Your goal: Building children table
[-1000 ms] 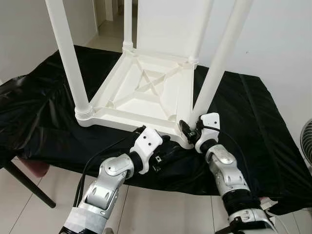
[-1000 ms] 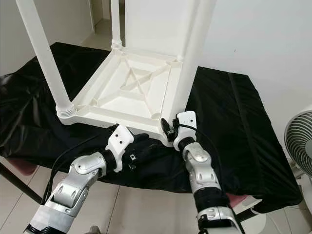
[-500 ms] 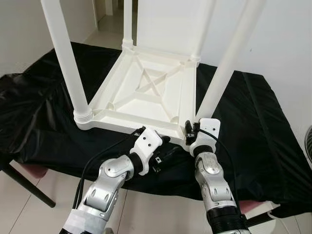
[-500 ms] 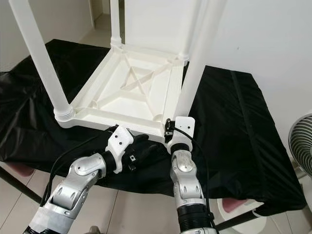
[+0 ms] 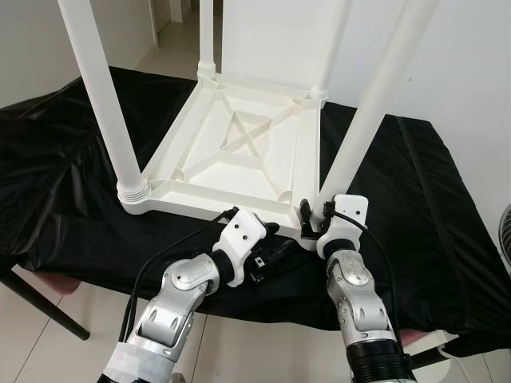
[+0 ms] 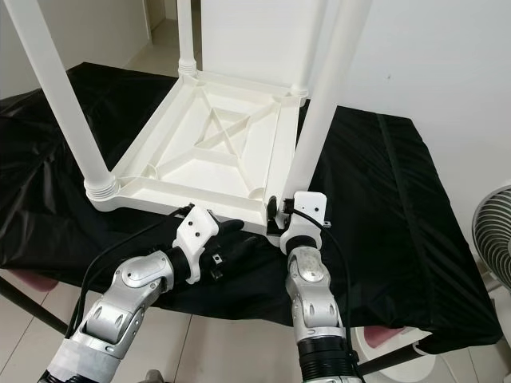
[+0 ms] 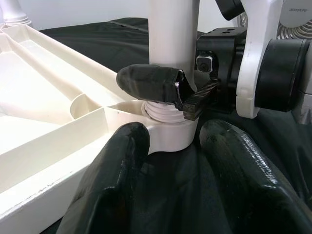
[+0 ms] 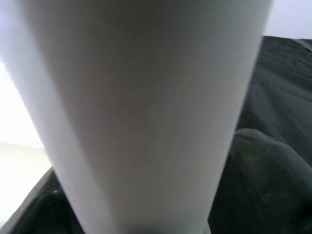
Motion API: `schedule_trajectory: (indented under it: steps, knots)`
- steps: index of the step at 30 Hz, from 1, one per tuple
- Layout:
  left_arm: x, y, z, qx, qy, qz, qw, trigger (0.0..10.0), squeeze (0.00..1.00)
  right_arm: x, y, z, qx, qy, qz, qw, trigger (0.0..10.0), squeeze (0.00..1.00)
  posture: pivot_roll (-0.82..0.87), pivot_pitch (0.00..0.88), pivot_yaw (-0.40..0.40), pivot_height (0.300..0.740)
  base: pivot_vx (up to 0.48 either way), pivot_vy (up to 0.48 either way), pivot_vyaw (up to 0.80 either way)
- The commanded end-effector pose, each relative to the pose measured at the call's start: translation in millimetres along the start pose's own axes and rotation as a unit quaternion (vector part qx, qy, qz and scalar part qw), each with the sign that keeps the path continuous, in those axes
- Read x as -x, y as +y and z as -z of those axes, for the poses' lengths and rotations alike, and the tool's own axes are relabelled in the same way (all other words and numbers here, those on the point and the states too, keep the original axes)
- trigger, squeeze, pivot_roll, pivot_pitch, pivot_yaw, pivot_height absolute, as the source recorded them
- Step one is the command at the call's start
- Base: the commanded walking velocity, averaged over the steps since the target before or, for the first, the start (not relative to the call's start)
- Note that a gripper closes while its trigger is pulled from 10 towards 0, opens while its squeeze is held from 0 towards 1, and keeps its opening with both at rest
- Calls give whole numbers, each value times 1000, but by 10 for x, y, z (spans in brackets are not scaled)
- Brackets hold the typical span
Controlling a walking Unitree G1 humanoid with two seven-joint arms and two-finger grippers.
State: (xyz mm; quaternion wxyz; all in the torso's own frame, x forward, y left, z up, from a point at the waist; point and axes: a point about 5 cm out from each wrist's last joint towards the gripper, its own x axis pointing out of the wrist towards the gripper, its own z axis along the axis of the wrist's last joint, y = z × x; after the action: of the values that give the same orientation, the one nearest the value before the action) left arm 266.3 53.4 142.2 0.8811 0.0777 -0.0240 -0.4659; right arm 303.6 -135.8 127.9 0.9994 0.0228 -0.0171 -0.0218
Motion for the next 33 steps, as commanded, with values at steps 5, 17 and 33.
schedule_trajectory:
  steps: [5,17,33]
  knots:
    - [-14,14,15,1,4,-16,1000,10000,0,-23,-70,59,-5,28,-74,997,10000,0,107,38,-79,740,0,0,0]
    - [-26,70,-11,-9,4,-10,1000,10000,0,-137,-297,-36,92,5,-287,953,10000,0,111,23,-58,740,0,0,0]
    - [-3,103,-25,-15,5,-16,1000,10000,0,-352,-314,5,101,36,-389,915,0,0,138,13,-61,740,0,0,0]
